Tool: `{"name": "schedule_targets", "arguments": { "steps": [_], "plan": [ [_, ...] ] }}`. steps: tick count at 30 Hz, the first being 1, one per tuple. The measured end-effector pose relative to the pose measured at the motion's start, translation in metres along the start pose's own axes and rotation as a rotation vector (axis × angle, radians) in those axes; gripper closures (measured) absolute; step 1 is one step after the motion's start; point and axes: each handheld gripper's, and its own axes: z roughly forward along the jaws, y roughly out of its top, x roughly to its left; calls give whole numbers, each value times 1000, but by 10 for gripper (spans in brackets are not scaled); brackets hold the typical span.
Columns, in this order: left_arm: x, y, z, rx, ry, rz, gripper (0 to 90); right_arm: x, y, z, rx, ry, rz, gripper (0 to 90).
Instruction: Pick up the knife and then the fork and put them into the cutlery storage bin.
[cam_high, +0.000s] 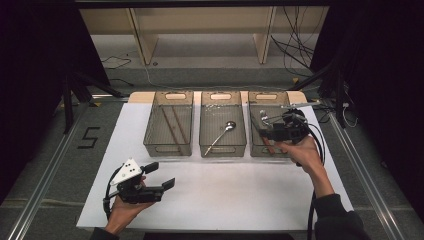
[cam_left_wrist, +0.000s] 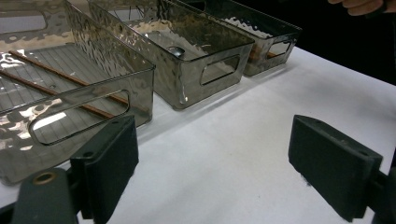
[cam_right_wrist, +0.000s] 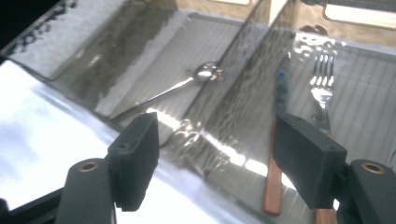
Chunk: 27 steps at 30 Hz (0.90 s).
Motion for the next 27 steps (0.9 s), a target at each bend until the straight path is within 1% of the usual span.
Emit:
{"name": "schedule_targets", "arguments": {
  "steps": [5, 7, 10, 12, 14, 18, 20, 22, 24, 27],
  "plan": [
    [1, 0, 0, 4, 0, -4, 157, 15, -19, -14, -51, 19, -27, 292],
    [1, 0, 0, 5, -2, -4, 157, 20, -27, -18, -64, 32, -34, 281],
    [1, 0, 0, 4, -3, -9, 157, 26, -41, -25, -97, 47, -45, 281],
    [1, 0, 0, 3, -3, -10, 157, 31, -51, -29, -124, 49, -58, 274],
    [2, 0, 0, 4, -3, -12, 157, 36, -61, -32, -141, 70, -64, 267],
    [2, 0, 0, 4, -3, -18, 156, 45, -76, -36, -172, 92, -69, 260],
    [2, 0, 0, 3, -3, -20, 157, 49, -85, -37, -194, 114, -61, 256],
    [2, 0, 0, 4, -5, -21, 157, 54, -95, -38, -200, 121, -64, 250],
    [2, 0, 0, 4, -7, -22, 157, 56, -103, -37, -209, 136, -60, 247],
    [2, 0, 0, 4, -10, -21, 157, 59, -115, -37, -223, 133, -64, 244]
  ]
}}
